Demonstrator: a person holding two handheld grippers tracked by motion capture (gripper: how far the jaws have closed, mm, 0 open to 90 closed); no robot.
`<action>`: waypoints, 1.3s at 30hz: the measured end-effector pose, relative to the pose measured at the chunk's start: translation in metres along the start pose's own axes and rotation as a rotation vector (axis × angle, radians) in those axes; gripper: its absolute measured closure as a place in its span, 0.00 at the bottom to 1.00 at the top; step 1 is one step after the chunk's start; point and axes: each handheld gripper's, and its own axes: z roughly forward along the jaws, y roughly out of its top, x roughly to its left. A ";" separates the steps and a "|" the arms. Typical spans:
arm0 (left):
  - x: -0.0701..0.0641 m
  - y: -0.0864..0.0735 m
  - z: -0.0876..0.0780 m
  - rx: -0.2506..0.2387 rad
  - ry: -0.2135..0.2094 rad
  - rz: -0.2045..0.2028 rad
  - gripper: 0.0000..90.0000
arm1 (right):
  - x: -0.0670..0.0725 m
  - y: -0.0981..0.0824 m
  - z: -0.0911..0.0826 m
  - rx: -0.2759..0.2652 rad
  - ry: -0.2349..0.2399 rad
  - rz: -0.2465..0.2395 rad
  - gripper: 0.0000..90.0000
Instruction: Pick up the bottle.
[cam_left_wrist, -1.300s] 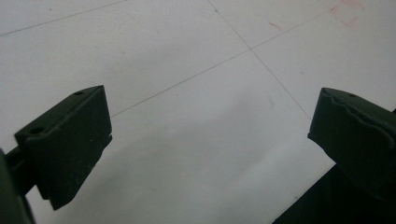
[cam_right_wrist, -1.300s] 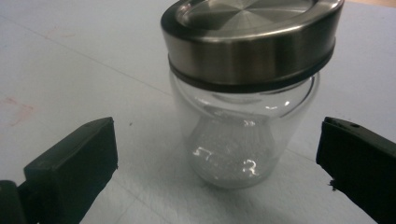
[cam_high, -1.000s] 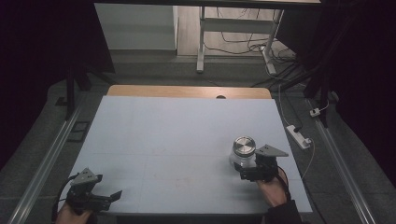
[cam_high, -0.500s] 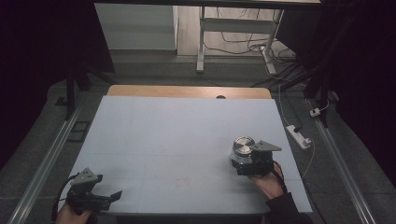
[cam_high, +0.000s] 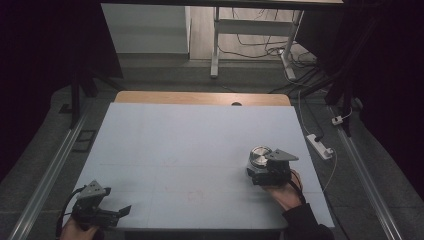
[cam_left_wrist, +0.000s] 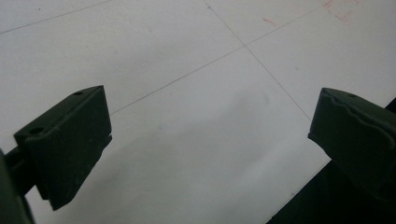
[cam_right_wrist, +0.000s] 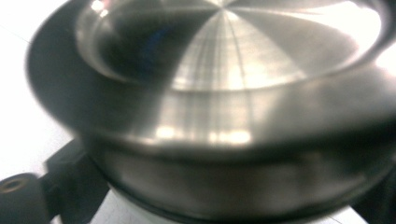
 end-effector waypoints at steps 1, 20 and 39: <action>0.000 0.000 0.000 -0.001 0.001 -0.001 0.00 | 0.000 0.000 0.000 -0.007 0.007 -0.002 0.09; 0.002 -0.001 -0.002 -0.013 -0.015 -0.009 0.00 | -0.003 0.001 -0.003 0.000 0.039 -0.007 0.17; 0.003 -0.001 -0.002 -0.018 -0.020 -0.021 0.00 | 0.006 0.013 -0.015 -0.056 0.071 0.000 0.17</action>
